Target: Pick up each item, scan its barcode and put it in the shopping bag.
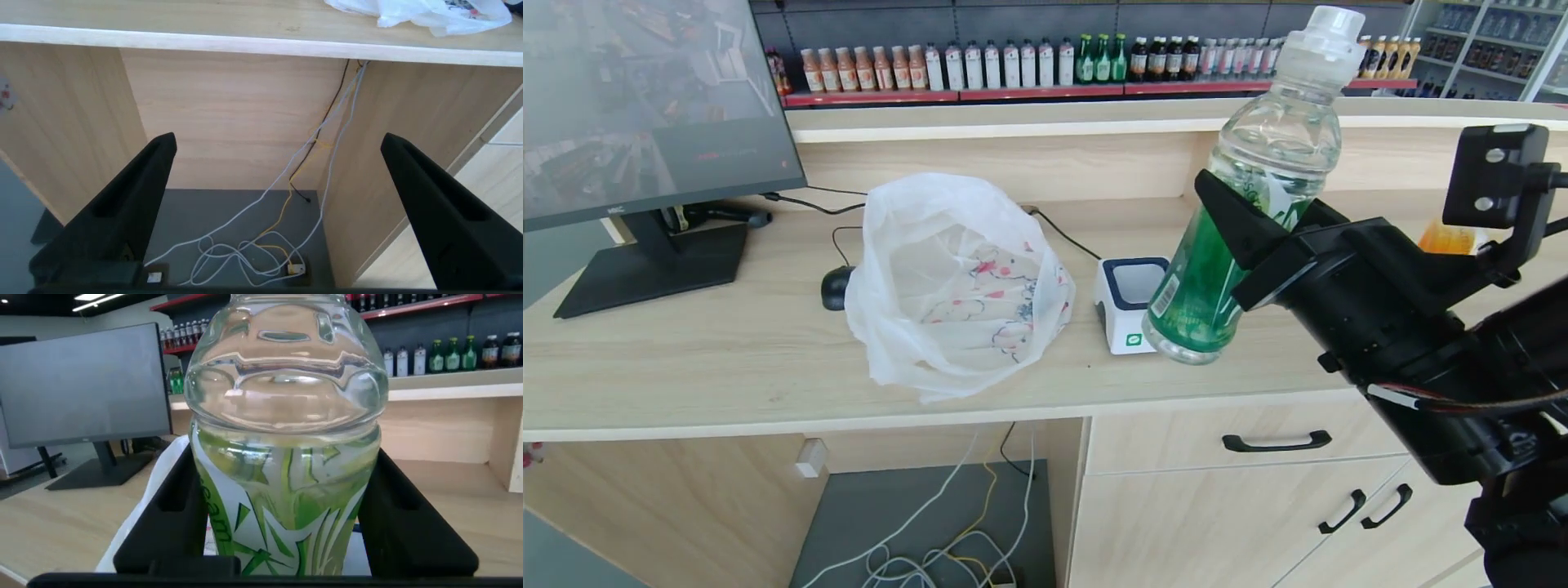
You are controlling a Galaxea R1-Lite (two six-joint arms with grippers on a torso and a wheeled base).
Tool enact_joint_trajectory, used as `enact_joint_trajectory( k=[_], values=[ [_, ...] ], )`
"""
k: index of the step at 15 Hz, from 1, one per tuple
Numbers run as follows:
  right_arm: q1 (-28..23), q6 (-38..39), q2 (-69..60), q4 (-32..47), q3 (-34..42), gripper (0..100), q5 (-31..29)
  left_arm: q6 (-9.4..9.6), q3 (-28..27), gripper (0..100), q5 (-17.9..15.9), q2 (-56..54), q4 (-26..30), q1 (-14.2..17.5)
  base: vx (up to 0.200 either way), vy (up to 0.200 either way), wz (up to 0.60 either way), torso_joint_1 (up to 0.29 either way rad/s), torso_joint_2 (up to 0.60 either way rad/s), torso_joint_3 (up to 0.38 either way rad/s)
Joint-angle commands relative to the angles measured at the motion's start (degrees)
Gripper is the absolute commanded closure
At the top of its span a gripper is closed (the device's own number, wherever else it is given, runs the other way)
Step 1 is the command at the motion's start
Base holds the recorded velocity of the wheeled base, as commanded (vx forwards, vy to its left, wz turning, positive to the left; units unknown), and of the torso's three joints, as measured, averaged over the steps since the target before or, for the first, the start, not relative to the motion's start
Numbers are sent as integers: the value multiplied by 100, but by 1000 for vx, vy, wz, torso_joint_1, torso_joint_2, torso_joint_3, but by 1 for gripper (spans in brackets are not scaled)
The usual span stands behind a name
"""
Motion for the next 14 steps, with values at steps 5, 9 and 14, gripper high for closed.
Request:
enact_joint_trajectory(
  k=[5,9,14],
  values=[
    [0,-1,44,-1,-9,100,-3,8,0,0,6,-2,-6,6,0,0,0,0,0,0],
    [-17,-36,202,-1,-168,100,5,8,0,0,6,-2,-6,6,0,0,0,0,0,0],
    [-35,-1443,255,-1,-264,100,1166,8,0,0,-2,-2,-6,6,0,0,0,0,0,0]
  ],
)
